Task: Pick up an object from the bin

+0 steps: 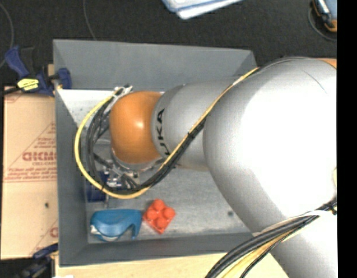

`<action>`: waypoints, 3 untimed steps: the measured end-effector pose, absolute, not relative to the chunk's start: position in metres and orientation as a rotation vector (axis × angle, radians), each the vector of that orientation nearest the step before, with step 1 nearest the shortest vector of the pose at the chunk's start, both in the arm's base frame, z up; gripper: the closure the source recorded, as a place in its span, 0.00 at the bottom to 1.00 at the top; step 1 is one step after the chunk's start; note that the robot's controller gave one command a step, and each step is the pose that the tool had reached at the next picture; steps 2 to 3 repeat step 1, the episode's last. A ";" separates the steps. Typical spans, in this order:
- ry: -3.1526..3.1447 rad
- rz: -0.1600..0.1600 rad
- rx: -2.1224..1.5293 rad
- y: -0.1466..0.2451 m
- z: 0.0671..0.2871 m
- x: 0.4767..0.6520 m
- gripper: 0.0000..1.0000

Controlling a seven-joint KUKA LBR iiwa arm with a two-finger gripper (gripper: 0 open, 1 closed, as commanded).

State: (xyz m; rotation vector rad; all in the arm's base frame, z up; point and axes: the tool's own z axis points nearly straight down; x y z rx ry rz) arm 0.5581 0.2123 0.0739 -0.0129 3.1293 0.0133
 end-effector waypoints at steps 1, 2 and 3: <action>3.136 0.010 -0.012 0.211 0.096 0.556 1.00; 3.136 0.010 -0.012 0.211 0.096 0.556 1.00; 3.136 0.010 -0.012 0.211 0.096 0.556 1.00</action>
Offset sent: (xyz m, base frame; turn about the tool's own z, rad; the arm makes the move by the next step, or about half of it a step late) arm 0.0000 0.0001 0.0401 0.0000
